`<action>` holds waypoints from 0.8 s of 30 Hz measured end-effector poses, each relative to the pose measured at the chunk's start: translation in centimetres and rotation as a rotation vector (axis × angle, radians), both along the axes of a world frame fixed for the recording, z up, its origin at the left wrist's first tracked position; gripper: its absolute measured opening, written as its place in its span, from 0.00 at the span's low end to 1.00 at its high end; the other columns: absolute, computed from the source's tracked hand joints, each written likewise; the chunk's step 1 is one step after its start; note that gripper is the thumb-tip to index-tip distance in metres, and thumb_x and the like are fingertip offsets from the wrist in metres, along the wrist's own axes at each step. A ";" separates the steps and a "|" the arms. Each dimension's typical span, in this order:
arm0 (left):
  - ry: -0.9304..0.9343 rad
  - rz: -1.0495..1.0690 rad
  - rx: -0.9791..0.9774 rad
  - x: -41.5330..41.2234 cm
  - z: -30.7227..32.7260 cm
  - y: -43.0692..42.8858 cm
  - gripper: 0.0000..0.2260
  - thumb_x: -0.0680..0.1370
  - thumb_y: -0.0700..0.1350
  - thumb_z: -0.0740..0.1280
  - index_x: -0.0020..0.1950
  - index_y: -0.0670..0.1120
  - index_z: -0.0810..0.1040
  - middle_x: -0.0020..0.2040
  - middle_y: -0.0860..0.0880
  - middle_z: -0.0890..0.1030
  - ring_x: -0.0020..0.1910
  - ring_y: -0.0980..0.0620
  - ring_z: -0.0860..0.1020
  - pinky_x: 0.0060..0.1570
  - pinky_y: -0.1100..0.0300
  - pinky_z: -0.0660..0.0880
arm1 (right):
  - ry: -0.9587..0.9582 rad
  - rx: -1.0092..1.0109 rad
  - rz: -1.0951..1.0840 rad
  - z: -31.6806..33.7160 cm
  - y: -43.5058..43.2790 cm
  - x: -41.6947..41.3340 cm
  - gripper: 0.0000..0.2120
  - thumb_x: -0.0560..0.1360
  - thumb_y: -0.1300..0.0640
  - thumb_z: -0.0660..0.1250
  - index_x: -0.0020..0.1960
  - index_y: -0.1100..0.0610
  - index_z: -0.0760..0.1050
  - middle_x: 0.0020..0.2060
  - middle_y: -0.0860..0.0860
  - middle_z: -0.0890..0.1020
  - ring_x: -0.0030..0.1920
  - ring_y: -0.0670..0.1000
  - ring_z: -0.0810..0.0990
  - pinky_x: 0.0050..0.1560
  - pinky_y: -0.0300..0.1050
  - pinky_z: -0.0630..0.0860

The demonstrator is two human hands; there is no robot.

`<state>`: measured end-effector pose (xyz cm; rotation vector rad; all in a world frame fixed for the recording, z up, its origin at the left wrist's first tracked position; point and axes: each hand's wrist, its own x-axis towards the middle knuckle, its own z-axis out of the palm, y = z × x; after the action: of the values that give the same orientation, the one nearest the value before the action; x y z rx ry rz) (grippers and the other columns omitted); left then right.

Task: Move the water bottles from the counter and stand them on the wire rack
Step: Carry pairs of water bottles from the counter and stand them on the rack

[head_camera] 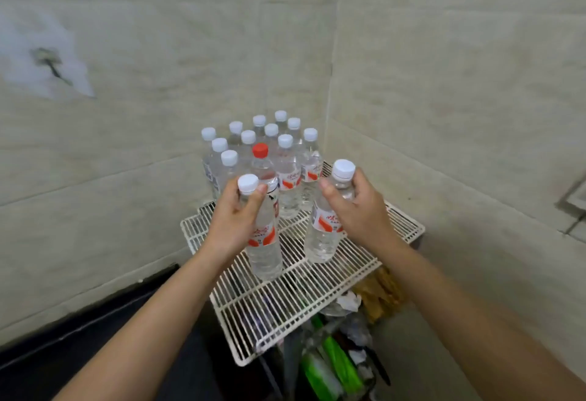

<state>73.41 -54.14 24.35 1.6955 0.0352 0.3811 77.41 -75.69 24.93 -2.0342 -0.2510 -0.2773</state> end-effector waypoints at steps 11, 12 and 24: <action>0.000 0.377 0.047 4.7 -0.3 -4.0 0.09 0.81 0.53 0.66 0.60 0.54 0.75 0.57 0.54 0.81 0.59 0.54 0.80 0.61 0.45 0.77 | 0.103 -0.081 0.515 -2.3 2.4 10.6 0.29 0.71 0.27 0.65 0.64 0.44 0.75 0.57 0.41 0.83 0.57 0.46 0.81 0.60 0.54 0.78; 0.008 0.403 0.060 4.6 -0.4 -4.0 0.09 0.80 0.55 0.67 0.58 0.57 0.75 0.56 0.54 0.81 0.59 0.53 0.80 0.61 0.44 0.77 | 0.114 -0.093 0.554 -2.6 2.8 10.8 0.29 0.72 0.28 0.65 0.65 0.44 0.74 0.59 0.42 0.82 0.58 0.46 0.81 0.61 0.55 0.78; 0.222 0.320 0.519 2.5 2.5 -0.9 0.08 0.76 0.49 0.74 0.51 0.48 0.82 0.47 0.51 0.84 0.44 0.55 0.79 0.44 0.61 0.75 | -0.012 -0.145 0.648 1.6 1.9 13.2 0.23 0.74 0.36 0.70 0.66 0.46 0.76 0.55 0.41 0.81 0.52 0.41 0.80 0.56 0.45 0.79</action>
<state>75.91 -55.08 26.83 2.2488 0.4048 0.4646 90.58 -73.83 26.52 -1.9742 -0.9319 0.1381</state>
